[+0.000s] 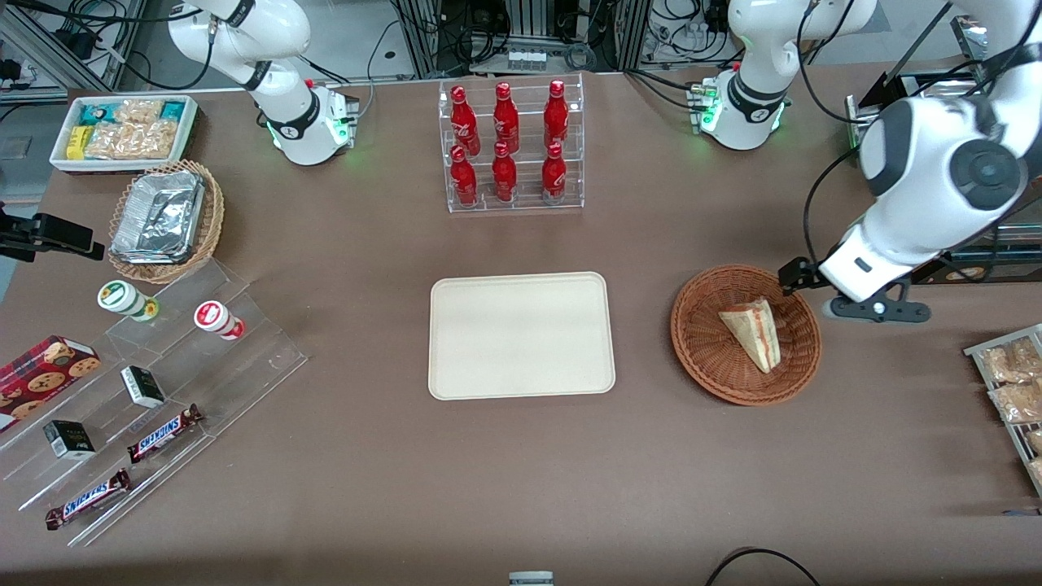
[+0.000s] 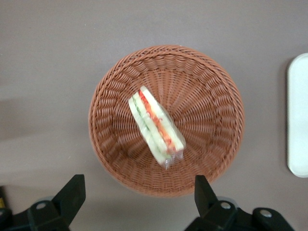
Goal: Place sandwich from basket to tray
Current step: 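Move the left gripper over the wrapped sandwich in the wicker basket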
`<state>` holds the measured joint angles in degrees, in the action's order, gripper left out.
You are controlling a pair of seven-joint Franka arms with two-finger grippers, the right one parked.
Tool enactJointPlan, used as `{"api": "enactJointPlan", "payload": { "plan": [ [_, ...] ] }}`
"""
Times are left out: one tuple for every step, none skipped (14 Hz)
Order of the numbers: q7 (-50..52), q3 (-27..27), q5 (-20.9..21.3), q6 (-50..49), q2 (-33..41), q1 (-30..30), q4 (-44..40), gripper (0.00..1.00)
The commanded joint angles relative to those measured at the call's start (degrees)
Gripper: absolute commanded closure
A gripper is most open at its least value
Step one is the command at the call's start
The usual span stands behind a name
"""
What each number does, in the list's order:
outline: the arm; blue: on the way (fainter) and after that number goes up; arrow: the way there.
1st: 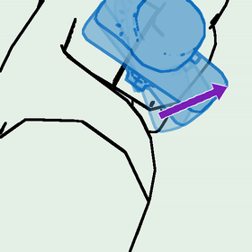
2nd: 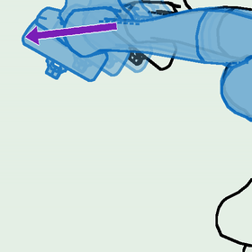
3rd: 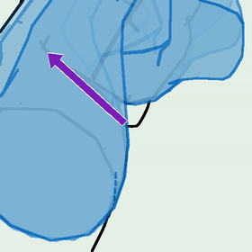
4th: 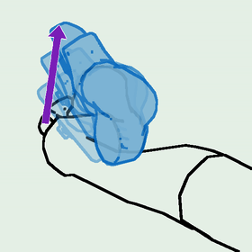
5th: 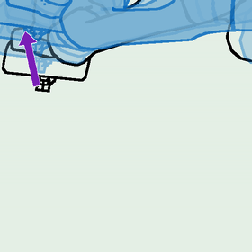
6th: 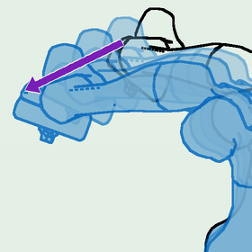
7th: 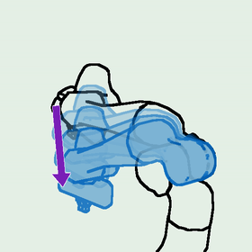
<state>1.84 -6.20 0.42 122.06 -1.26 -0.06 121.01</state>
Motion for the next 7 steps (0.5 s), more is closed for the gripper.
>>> {"api": "enactJointPlan", "payload": {
  "plan": [
    [4.7, -0.4, -0.2, 7.3, 2.2, 0.6, 6.7, 0.0],
    [7.8, -0.4, -0.2, 7.8, 2.0, 0.5, 7.0, 0.0],
    [12.2, -0.4, -0.1, 8.3, 1.8, 0.1, 7.2, 0.0],
    [16.3, -0.4, -0.1, 9.2, 1.6, 0.1, 7.7, 0.0],
    [20.5, -0.5, -0.1, 11.1, 1.4, 0.1, 8.7, 0.0],
    [25.3, -0.5, -0.1, 13.0, 1.4, 0.1, 9.8, 0.0],
    [30.4, -0.5, -0.1, 15.9, 1.3, 0.0, 11.4, 0.0]
  ]
}}
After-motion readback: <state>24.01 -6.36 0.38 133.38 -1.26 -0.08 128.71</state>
